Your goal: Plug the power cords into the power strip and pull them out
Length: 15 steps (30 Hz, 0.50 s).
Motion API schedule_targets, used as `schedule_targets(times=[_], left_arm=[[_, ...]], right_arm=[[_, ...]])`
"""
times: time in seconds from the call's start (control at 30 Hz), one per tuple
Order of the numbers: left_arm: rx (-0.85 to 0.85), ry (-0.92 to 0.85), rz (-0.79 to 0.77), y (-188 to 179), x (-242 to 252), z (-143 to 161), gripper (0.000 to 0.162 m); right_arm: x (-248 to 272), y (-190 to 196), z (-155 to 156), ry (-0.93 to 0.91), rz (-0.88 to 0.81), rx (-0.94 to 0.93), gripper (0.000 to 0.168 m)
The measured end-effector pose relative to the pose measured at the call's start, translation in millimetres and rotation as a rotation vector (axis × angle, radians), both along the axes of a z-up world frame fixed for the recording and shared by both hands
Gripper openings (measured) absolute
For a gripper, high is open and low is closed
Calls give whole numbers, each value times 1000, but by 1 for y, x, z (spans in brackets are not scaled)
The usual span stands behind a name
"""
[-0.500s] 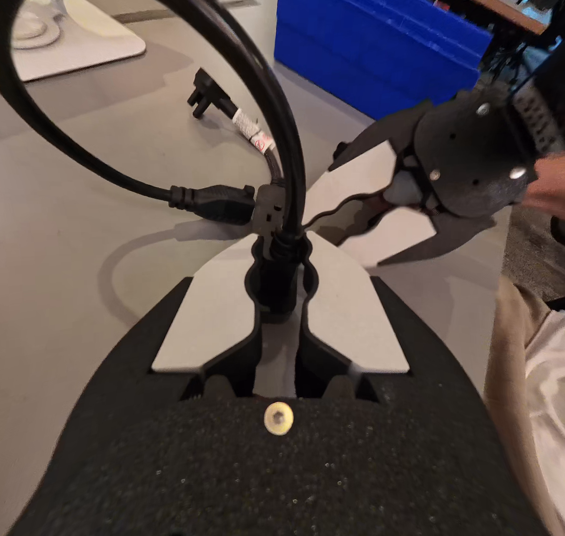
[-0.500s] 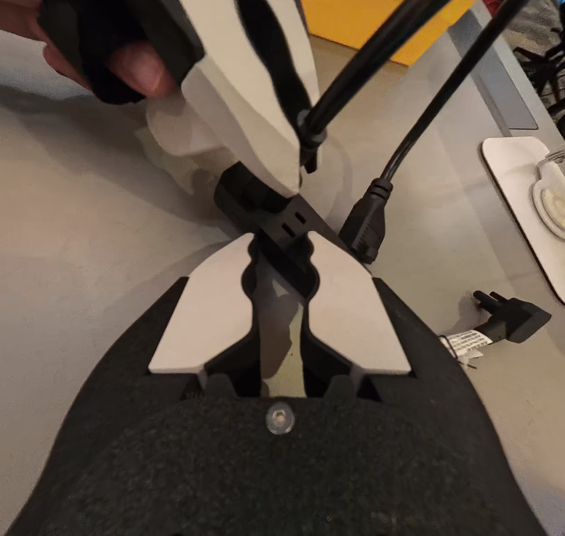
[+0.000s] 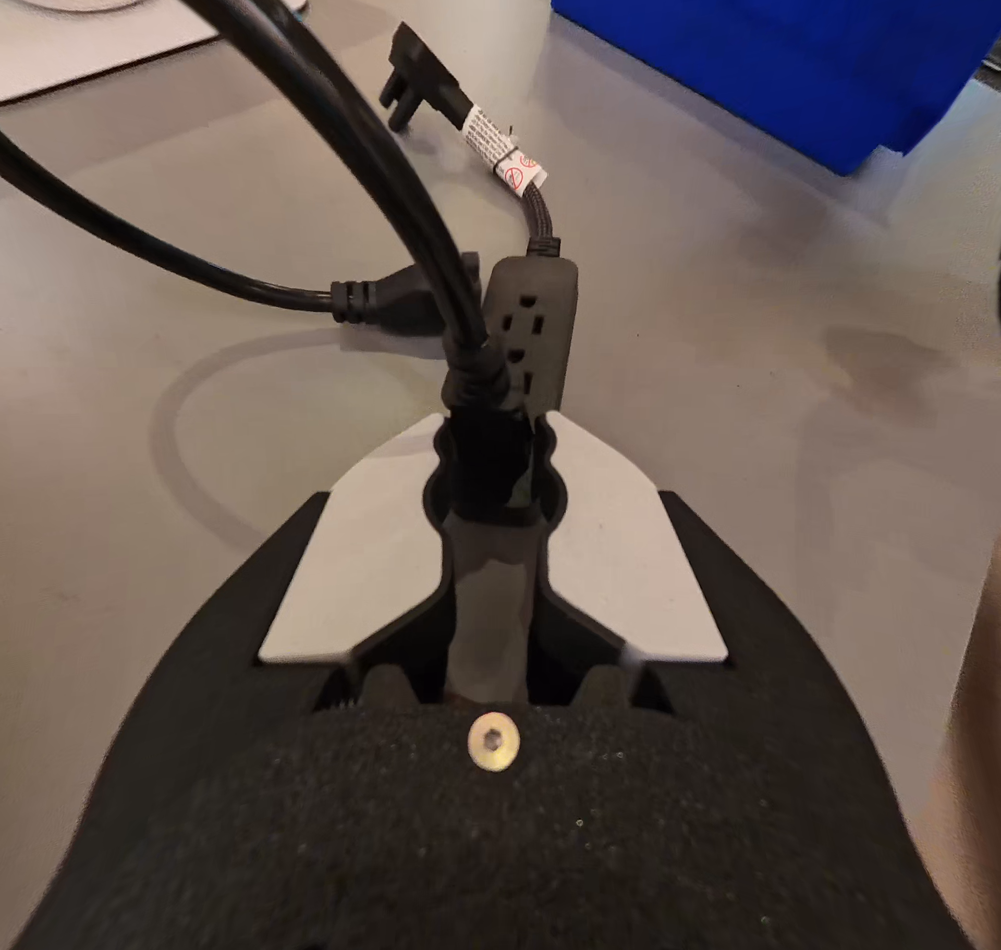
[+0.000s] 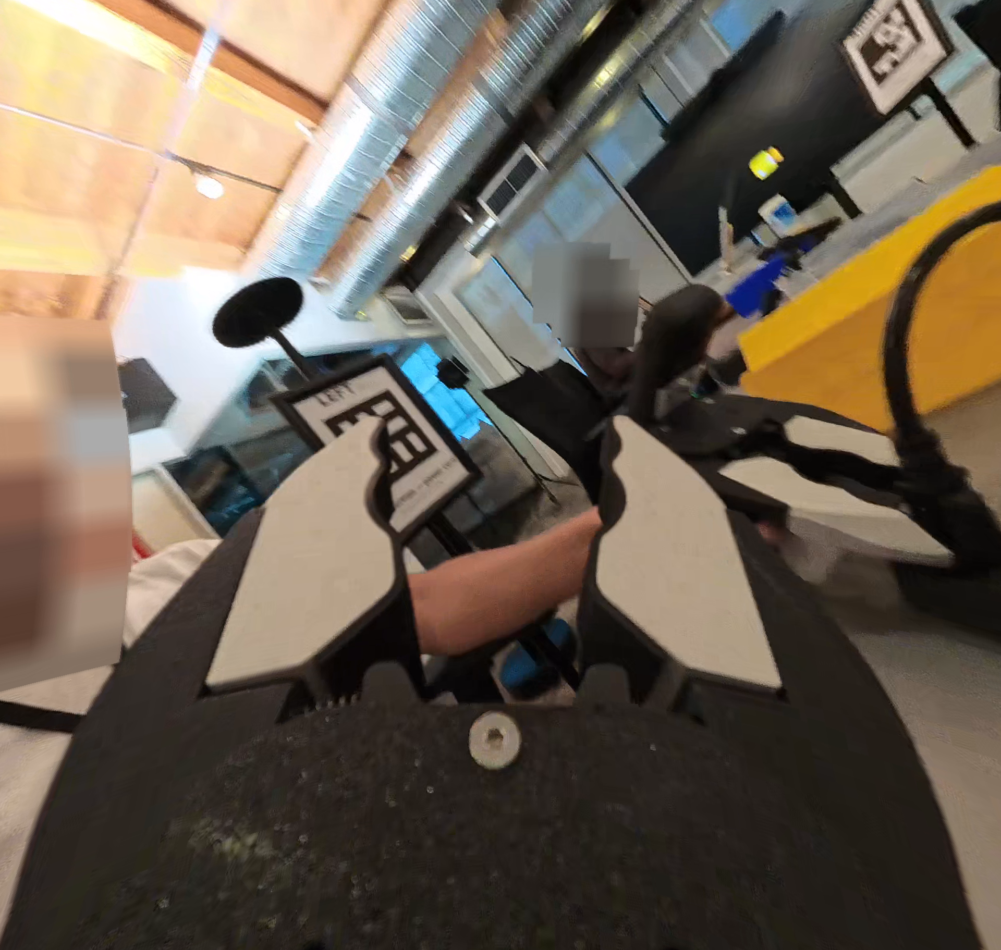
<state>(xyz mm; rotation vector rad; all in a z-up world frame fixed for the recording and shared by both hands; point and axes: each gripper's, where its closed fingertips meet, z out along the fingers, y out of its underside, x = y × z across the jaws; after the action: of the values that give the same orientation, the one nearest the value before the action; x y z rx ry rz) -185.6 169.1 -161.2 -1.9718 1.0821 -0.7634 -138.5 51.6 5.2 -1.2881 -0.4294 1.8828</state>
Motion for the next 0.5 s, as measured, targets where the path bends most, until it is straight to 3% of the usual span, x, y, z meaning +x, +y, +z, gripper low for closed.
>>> schedule_targets(times=[0.17, 0.33, 0.5], left_arm=[[14, 14, 5, -2, 2, 0, 29], [10, 6, 2, -2, 4, 1, 31], [-10, -24, -2, 0, 8, 4, 25]], right_arm=[[13, -21, 25, 212, 77, -21, 98], [19, -69, 52, 384, 344, 54, 98], [8, -104, 61, 367, 497, 127, 94]])
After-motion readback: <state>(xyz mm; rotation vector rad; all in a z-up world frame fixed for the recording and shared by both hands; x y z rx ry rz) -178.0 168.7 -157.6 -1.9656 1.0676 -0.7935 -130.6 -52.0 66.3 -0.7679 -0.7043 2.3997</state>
